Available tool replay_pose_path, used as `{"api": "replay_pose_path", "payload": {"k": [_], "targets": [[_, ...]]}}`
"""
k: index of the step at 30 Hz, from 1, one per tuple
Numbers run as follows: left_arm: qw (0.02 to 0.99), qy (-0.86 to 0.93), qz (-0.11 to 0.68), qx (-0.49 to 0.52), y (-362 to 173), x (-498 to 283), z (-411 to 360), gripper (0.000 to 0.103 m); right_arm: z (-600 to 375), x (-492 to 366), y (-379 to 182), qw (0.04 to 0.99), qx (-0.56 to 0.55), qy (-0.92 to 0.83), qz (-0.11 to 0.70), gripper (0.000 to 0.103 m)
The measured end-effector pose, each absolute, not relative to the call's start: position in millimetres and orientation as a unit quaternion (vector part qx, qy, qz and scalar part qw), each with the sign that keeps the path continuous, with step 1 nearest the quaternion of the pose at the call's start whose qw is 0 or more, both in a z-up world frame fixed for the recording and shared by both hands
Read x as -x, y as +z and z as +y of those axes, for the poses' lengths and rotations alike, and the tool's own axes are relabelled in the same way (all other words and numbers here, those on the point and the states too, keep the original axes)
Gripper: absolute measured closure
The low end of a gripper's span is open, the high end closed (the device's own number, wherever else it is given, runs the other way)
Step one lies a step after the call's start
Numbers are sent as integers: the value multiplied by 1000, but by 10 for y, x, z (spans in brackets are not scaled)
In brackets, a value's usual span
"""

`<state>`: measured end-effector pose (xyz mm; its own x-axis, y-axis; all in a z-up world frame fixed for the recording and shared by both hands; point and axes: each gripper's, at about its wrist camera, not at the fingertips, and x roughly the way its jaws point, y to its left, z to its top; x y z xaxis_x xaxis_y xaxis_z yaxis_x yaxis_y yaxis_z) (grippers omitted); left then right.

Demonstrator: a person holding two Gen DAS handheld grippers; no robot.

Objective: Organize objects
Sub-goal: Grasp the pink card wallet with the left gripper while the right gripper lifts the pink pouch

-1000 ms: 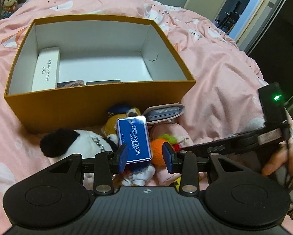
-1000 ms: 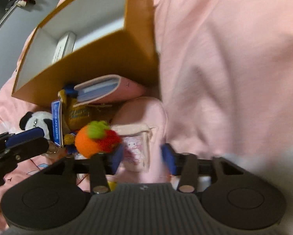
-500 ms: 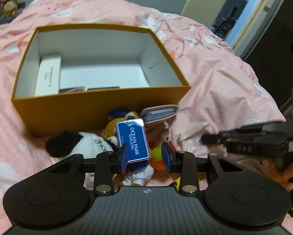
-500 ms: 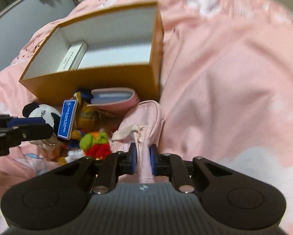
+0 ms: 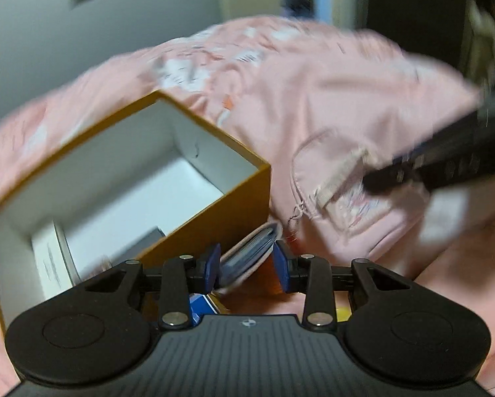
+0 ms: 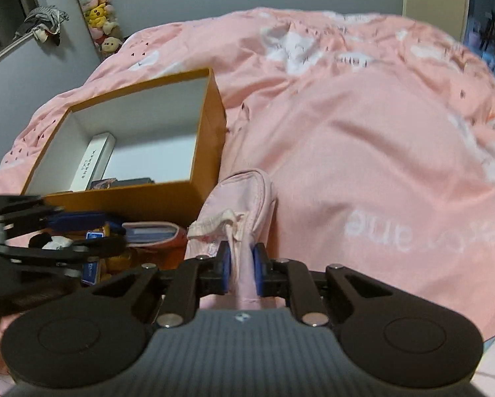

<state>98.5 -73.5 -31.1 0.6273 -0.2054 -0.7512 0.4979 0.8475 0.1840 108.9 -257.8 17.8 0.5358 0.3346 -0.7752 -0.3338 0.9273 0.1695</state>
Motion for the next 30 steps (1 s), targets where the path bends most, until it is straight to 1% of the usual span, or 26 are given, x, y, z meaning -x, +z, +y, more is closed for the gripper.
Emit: {"api": "replay_pose_path", "payload": {"k": [3,7,10,11,12,14,16,19,24,28,30], "targets": [[866,-207,375,-258,-426,-987,-861,59,-2577,-1103,114,871,-1,197,449,88],[850,-215,367,-312,-542,-1024,-951,51,-2583,-1165,2,860,-16,204,467,87],[828,-225,384,-342,-671,-1076,-1012,51,-2581,-1191,-63,856,-22,206,473,87],[826,-221,385,-348,-717,-1079,-1028,60,-2584,-1191,-70,857,-23,207,472,87],[827,-214,384,-350,-754,-1065,-1035,64,-2590,-1189,-73,857,-24,208,472,87],[833,-207,379,-347,-748,-1021,-1009,70,-2601,-1170,-68,857,-27,209,471,87],[843,-198,364,-342,-686,-911,-991,72,-2606,-1156,-51,856,-26,211,471,87],[860,-204,332,-331,-486,-685,-946,82,-2626,-1110,22,859,-26,213,464,87],[892,-181,272,-313,-95,-284,-833,85,-2661,-1032,203,868,-36,217,444,87],[911,-150,245,-297,176,-84,-635,85,-2586,-946,360,869,-37,249,426,87],[911,-136,239,-308,248,-11,-556,85,-2501,-902,406,866,-30,268,421,87]]}}
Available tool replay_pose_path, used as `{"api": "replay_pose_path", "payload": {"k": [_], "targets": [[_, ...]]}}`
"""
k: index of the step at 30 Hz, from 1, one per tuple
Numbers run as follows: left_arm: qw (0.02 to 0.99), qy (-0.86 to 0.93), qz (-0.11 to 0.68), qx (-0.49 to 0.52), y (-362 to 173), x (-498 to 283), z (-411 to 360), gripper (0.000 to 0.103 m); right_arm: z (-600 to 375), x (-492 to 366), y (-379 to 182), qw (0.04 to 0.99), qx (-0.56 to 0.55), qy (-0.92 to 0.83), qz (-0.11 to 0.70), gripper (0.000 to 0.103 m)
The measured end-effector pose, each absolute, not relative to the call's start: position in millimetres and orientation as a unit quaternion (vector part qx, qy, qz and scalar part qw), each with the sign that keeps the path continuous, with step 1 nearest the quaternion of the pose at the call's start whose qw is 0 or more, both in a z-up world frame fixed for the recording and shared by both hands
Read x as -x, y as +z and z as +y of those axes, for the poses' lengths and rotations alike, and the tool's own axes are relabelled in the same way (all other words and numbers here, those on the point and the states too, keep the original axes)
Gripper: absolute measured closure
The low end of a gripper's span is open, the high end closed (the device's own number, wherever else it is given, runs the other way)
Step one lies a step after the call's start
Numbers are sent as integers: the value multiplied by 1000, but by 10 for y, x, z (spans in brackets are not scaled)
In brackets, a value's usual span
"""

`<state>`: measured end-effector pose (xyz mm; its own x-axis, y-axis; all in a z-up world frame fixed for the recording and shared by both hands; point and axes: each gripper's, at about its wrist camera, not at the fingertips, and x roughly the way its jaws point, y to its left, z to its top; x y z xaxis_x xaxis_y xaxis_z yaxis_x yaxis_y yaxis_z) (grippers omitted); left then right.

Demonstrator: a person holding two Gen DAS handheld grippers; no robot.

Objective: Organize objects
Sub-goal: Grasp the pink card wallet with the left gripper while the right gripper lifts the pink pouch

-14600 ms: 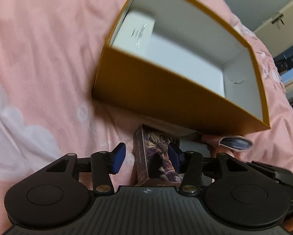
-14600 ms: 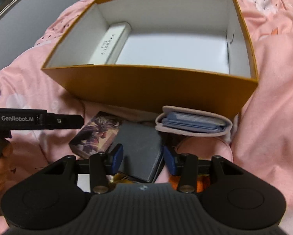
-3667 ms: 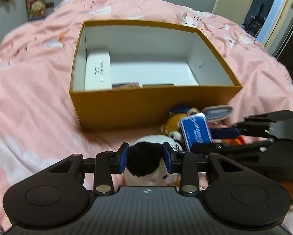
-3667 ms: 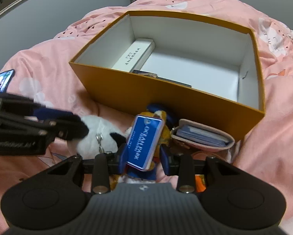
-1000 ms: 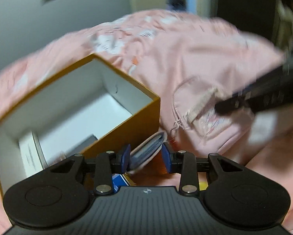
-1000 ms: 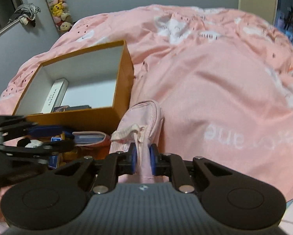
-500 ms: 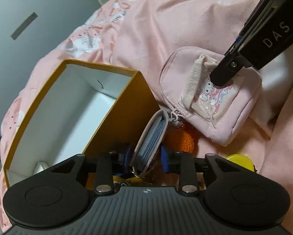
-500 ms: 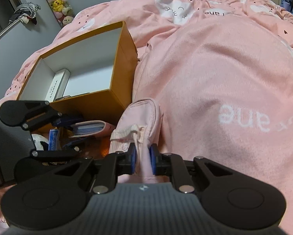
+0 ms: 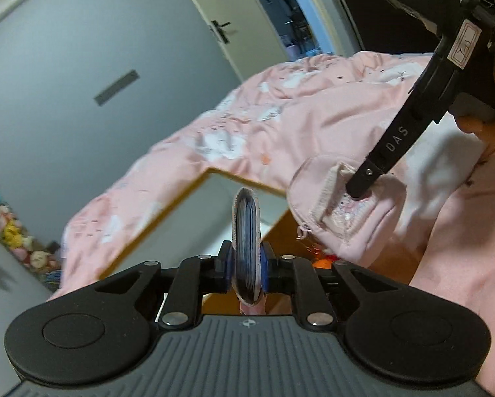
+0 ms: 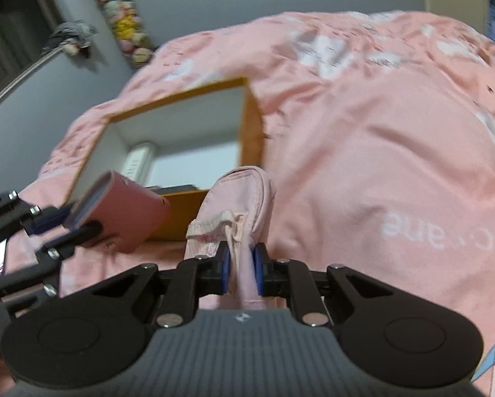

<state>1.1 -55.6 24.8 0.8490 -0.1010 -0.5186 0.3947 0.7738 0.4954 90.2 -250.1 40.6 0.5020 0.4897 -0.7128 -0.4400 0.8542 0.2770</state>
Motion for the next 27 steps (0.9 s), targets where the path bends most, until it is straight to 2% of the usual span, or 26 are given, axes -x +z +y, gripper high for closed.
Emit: {"api": "replay_pose_path", "payload": {"k": [8,12,16,20,22,27], "targets": [[894,-104,254,-353,27,-18,-296,84,-2252,-870,250,844,-46,293,448,87],[867,-116,253,-412,-138,62,-378,85,-2223,-855,230,846,-34,284,450,87],[837,-141,299,-436,-484,59,-343,85,-2208,-890,171,843,-32,281,458,87],[823,-150,353,-420,-693,-87,-275,83,-2179,-905,110,838,-28,282,466,87],[821,-161,370,-403,-681,-135,-271,77,-2183,-932,80,835,-29,280,473,87],[837,-189,428,-282,-520,-320,-113,69,-2186,-1022,68,837,-19,268,477,86]]}}
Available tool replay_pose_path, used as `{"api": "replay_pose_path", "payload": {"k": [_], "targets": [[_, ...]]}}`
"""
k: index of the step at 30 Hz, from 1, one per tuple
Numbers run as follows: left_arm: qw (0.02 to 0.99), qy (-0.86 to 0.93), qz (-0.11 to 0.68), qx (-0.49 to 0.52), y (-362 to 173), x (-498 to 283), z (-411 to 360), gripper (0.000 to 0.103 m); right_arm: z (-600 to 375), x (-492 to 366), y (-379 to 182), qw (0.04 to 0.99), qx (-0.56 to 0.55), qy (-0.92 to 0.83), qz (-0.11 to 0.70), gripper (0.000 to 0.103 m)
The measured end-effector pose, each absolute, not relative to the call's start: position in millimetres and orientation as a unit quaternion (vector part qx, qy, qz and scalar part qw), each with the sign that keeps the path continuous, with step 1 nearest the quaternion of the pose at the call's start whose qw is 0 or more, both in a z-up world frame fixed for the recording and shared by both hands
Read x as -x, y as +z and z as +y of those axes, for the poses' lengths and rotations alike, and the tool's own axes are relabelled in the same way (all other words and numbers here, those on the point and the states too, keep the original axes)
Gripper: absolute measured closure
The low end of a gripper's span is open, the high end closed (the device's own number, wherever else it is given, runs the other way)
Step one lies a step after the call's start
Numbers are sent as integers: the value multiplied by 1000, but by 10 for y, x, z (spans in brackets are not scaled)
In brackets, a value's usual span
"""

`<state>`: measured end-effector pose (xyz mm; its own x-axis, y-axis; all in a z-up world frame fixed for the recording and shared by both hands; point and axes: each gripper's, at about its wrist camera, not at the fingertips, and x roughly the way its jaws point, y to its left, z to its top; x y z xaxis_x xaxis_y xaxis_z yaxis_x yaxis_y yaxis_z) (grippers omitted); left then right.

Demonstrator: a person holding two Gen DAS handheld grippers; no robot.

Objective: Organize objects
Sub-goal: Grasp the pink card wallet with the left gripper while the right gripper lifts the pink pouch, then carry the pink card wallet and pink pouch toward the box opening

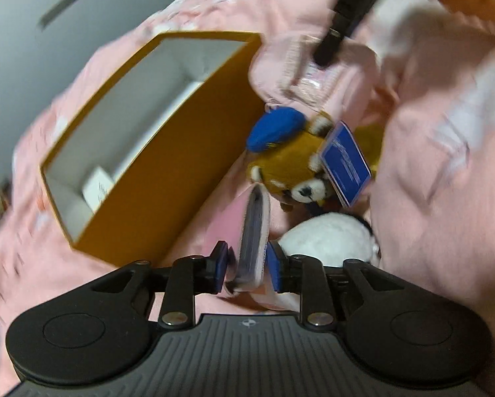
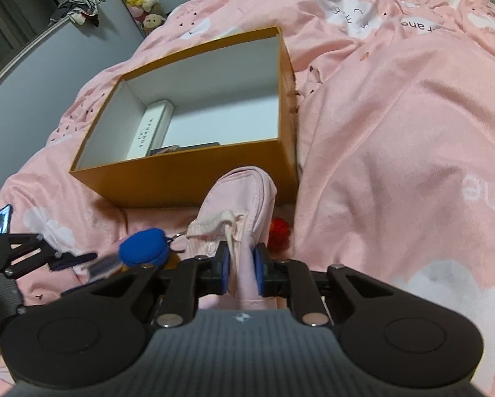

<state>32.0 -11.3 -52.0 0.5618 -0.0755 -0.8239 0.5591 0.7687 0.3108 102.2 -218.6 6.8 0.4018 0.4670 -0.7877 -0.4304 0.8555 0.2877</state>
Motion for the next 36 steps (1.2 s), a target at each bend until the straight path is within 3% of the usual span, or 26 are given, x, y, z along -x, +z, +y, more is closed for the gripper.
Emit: {"api": "replay_pose_path", "payload": {"k": [4,12,16,26,31,36], "targets": [[862,-179,455,-134,-324,-461,160,56,-2194,-1060,125,845,-7,264,465,86],[795,-1,547,263,-593,-745,872,47,-2138,-1148,13,835,-23,264,482,85],[774,56,547,314,-833,-808,916,37,-2091,-1177,-102,828,-24,263,495,84],[723,58,533,436,-1167,-774,1130,33,-1969,-1269,-296,815,-20,266,514,82],[717,55,520,460,-1238,-775,1132,42,-1948,-1335,-373,809,-24,264,525,82],[734,64,508,446,-1166,-744,1117,63,-1968,-1367,-396,806,-32,261,530,82]]}}
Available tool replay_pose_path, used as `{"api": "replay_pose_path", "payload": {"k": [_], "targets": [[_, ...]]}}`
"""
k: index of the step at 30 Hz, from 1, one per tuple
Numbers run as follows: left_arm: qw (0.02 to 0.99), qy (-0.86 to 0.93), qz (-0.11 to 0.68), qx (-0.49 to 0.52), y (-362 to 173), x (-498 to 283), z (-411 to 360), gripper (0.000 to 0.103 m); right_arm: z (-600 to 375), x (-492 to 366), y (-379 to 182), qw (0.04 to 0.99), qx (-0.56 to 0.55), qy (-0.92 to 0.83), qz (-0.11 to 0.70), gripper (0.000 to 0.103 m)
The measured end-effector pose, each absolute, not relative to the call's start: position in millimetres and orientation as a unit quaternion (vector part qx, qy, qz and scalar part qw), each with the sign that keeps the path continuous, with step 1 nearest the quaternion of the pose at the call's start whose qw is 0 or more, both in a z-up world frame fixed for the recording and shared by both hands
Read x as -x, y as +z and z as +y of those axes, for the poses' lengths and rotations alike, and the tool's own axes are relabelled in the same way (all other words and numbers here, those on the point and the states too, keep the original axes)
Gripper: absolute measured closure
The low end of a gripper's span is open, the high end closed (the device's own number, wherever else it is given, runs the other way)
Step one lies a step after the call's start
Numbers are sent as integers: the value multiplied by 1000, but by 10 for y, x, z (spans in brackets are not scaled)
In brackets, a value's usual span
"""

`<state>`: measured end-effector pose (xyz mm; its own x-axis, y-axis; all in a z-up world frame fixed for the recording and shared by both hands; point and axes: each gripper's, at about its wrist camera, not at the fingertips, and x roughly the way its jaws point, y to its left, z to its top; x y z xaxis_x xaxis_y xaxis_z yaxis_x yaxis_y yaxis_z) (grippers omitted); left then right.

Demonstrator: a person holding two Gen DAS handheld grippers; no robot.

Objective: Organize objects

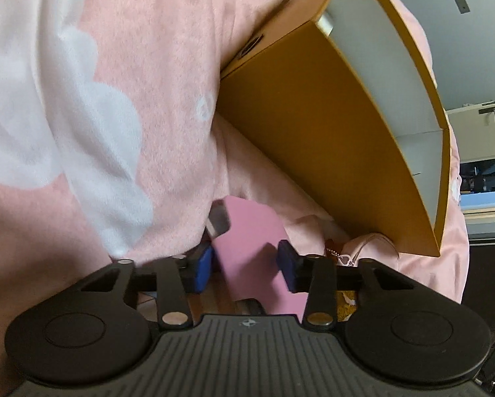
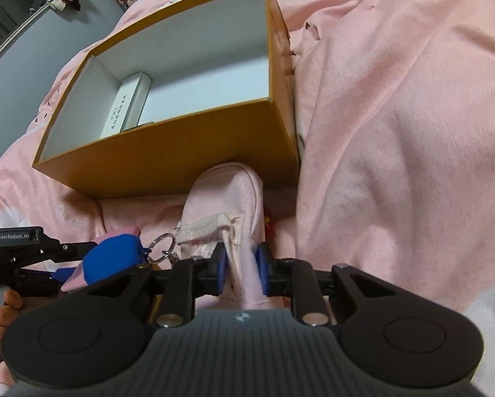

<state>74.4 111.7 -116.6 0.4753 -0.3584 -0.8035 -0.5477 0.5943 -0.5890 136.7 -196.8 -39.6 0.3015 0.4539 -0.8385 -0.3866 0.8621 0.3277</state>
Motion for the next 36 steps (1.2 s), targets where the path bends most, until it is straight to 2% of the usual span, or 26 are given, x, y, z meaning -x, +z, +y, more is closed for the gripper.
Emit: {"api": "replay_pose_path", "payload": {"k": [2,5,14,25,31,36], "targets": [[748,61,500,432,-1087,-726,1094,70,-1969,-1351,-360,808,-28,261,527,82],[770,54,487,409,-963,-700,1042,75,-1950,-1297,-274,815,-6,264,516,83],[836,2,443,324,-384,-581,857,85,-2075,-1153,162,843,46,270,463,85],[875,-62,376,298,185,-623,754,86,-2185,-1083,795,864,36,313,392,87],[895,-87,328,289,502,-961,650,86,-2110,-1327,964,885,7,306,351,87],[900,-91,320,284,373,-1501,507,86,-1970,-1587,931,904,-5,274,328,87]]}}
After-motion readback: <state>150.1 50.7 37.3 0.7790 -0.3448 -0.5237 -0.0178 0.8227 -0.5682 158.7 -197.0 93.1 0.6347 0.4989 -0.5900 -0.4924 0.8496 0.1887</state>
